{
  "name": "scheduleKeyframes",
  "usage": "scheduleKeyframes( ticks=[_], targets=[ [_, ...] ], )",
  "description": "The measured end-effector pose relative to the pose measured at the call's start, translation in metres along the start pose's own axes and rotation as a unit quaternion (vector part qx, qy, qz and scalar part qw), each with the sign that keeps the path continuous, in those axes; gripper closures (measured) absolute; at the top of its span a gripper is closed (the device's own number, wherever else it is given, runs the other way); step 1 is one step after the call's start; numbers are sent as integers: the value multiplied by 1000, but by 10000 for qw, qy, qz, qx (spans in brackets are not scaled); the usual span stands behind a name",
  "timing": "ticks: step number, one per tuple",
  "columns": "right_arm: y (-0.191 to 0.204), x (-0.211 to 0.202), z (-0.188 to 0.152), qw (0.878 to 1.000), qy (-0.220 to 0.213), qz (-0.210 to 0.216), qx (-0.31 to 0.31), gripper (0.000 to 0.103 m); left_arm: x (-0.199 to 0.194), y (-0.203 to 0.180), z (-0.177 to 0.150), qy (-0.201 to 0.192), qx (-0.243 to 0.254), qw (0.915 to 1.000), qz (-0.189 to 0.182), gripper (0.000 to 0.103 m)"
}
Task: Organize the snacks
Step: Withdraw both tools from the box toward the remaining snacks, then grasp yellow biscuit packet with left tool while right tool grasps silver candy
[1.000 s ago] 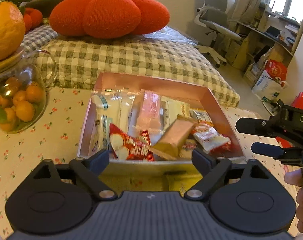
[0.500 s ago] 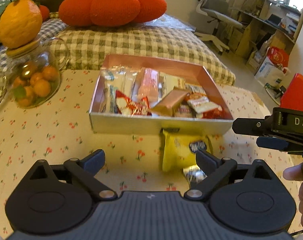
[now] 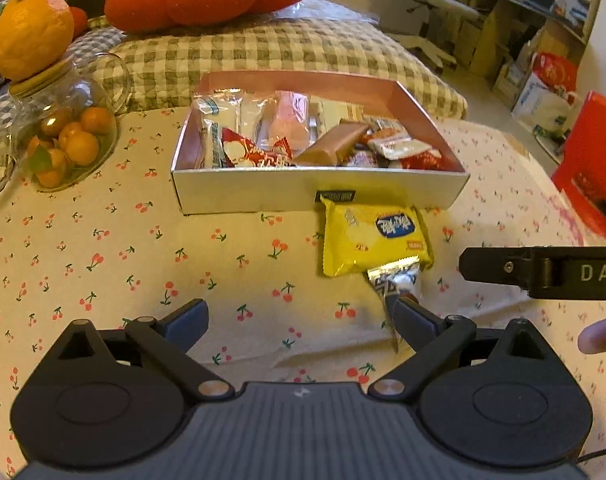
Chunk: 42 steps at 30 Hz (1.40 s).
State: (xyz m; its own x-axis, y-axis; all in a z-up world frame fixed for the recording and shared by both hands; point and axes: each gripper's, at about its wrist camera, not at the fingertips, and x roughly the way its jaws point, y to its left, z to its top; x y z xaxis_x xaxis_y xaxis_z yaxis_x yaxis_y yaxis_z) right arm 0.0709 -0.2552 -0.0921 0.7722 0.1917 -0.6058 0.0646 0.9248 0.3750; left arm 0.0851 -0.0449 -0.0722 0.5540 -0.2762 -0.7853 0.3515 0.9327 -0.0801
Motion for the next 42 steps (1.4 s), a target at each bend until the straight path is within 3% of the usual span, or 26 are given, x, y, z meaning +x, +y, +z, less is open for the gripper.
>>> scheduleKeyframes(
  ticks=[15, 20, 22, 26, 42],
  targets=[
    [36, 29, -12, 9979, 256, -3, -588, 15, 2, 15, -7, 192, 245, 9995, 70, 5],
    [45, 41, -12, 9967, 394, -114, -702, 43, 3, 24, -10, 251, 239, 9994, 74, 5],
    [49, 42, -14, 9961, 341, -213, -791, 49, 3, 26, -11, 264, 257, 9993, 94, 5],
    [55, 43, -15, 9932, 303, -441, -1038, 77, 2, 30, -12, 274, 243, 9993, 114, 5],
    [17, 26, -6, 9974, 333, -338, -548, 81, 12, 12, -4, 86, 219, 9997, -75, 5]
  ],
)
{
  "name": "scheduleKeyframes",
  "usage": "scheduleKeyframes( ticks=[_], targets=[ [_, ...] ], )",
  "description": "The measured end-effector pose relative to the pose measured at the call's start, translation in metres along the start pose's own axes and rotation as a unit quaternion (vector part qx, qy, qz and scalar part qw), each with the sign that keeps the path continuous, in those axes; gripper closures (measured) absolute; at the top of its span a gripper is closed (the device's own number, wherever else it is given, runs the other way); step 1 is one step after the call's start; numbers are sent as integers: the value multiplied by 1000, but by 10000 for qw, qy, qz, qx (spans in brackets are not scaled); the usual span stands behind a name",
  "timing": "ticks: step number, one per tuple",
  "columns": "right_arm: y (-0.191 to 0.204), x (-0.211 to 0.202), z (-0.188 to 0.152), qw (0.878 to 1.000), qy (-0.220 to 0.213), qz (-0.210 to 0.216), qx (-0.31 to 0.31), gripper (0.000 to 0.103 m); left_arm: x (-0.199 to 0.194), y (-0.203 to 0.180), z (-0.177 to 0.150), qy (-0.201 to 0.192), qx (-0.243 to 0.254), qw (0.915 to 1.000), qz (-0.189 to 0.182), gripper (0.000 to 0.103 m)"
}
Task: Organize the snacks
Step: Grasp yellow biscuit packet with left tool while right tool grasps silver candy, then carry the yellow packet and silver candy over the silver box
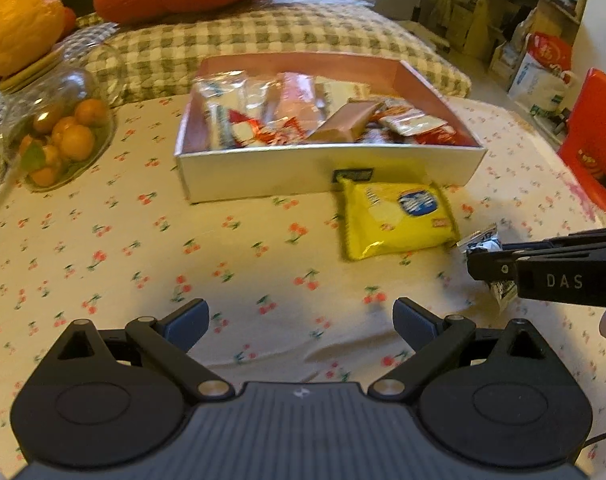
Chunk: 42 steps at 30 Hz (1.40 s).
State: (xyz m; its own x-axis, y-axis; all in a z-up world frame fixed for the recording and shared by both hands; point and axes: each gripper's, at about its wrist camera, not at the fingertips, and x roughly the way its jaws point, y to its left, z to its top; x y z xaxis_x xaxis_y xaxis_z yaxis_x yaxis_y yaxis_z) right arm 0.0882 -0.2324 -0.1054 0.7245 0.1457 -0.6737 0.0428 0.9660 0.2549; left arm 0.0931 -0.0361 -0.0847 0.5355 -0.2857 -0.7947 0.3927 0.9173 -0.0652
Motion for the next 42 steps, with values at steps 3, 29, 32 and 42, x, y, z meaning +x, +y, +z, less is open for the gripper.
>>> scheduleKeyframes(
  ticks=[3, 29, 32, 42],
  targets=[
    [-15, -2, 0, 9998, 14, 25, 201, 81, 4, -6, 2, -153, -18, 9996, -237, 5],
    [-76, -4, -1, 9972, 94, 148, 724, 80, 45, -56, 18, -854, -351, 9957, -67, 13],
    [-75, -3, -1, 9974, 87, 124, 702, 80, 45, -57, 19, -865, -302, 9958, -50, 19],
    [-73, -3, -1, 9976, 85, 60, 680, 80, 40, -59, 21, -749, -234, 9969, -50, 34]
  ],
)
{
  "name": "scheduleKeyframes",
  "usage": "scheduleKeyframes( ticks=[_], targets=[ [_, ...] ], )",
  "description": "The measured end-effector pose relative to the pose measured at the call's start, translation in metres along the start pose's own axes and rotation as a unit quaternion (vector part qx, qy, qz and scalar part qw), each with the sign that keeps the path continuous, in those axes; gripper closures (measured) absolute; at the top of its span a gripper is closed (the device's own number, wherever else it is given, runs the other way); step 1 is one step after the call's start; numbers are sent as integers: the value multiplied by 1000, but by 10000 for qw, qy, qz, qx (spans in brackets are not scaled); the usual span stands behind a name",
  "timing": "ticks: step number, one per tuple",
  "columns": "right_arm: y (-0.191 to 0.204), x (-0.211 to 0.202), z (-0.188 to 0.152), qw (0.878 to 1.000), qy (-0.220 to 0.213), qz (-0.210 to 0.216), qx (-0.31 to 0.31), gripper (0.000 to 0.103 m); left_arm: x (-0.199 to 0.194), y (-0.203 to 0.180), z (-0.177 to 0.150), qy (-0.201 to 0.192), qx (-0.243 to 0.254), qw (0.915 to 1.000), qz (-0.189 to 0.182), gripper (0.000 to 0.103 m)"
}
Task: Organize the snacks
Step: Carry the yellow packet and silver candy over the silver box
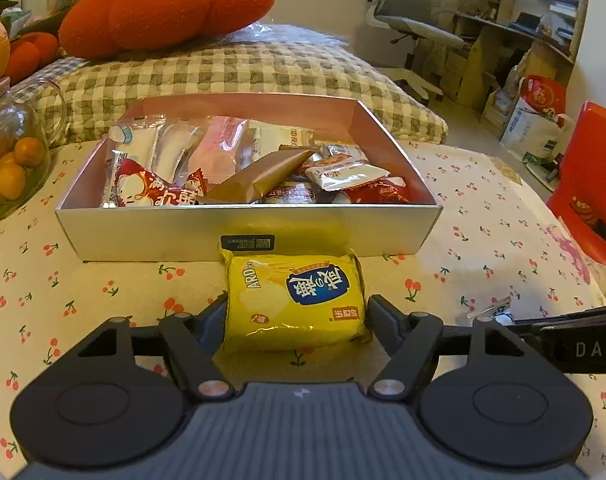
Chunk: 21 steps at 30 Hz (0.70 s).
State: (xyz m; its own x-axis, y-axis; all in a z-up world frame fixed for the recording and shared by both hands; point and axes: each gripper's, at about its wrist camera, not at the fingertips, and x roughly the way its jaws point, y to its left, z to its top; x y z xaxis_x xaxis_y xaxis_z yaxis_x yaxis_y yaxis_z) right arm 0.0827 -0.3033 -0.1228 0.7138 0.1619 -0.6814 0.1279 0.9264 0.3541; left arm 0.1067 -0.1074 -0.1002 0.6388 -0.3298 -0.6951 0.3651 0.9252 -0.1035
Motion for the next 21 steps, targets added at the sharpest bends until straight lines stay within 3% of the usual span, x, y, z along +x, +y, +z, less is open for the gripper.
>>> scheduleKeyframes(
  ticks=[21],
  targets=[
    [28, -10, 12, 9997, -127, 199, 89, 80, -27, 18, 6, 207, -169, 9996, 0, 36]
  ],
)
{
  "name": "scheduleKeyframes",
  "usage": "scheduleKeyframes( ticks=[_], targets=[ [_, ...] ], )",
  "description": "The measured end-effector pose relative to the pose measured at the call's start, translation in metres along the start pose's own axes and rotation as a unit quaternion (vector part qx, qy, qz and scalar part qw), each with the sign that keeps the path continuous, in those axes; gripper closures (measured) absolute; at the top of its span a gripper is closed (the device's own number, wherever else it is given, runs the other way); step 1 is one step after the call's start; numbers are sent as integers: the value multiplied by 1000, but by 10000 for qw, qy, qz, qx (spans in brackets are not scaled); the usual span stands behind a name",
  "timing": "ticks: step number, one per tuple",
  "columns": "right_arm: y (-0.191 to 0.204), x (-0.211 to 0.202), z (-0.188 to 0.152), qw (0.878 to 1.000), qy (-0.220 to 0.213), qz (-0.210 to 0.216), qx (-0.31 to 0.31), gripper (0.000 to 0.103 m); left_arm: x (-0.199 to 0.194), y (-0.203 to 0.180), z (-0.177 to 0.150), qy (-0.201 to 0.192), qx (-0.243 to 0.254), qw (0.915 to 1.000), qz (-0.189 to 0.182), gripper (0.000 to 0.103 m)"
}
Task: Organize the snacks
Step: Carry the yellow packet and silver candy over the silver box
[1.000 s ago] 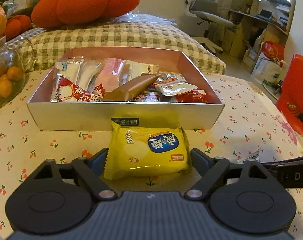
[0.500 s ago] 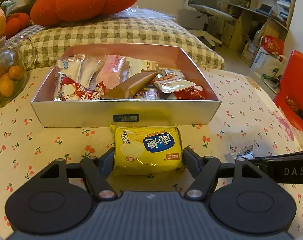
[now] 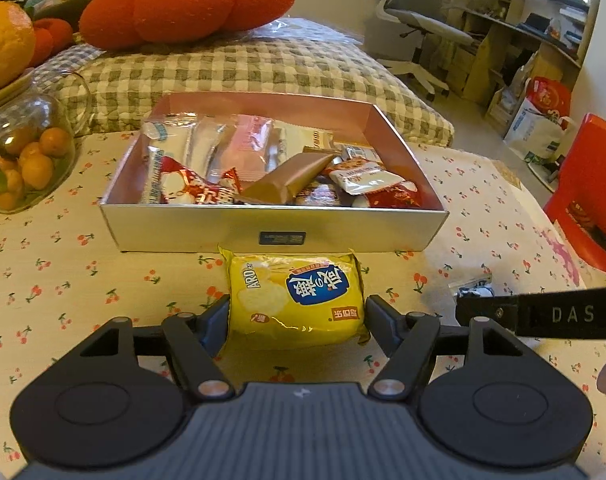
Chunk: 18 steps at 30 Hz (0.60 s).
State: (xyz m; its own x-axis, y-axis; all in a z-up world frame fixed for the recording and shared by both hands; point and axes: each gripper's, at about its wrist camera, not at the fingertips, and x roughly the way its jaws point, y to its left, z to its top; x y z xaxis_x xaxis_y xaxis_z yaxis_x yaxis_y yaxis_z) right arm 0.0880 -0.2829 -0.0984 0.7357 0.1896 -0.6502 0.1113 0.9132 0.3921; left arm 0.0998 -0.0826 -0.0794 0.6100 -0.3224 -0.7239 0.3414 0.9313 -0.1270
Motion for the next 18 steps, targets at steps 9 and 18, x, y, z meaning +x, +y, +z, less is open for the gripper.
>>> scheduleKeyframes(
  ticks=[9, 18],
  targets=[
    [19, -5, 12, 9996, -156, 215, 133, 80, -17, 21, 5, -75, -201, 9998, 21, 36],
    [32, -12, 30, 9978, -358, 412, 386, 80, -32, 35, 22, -274, -103, 9996, 60, 36]
  ],
)
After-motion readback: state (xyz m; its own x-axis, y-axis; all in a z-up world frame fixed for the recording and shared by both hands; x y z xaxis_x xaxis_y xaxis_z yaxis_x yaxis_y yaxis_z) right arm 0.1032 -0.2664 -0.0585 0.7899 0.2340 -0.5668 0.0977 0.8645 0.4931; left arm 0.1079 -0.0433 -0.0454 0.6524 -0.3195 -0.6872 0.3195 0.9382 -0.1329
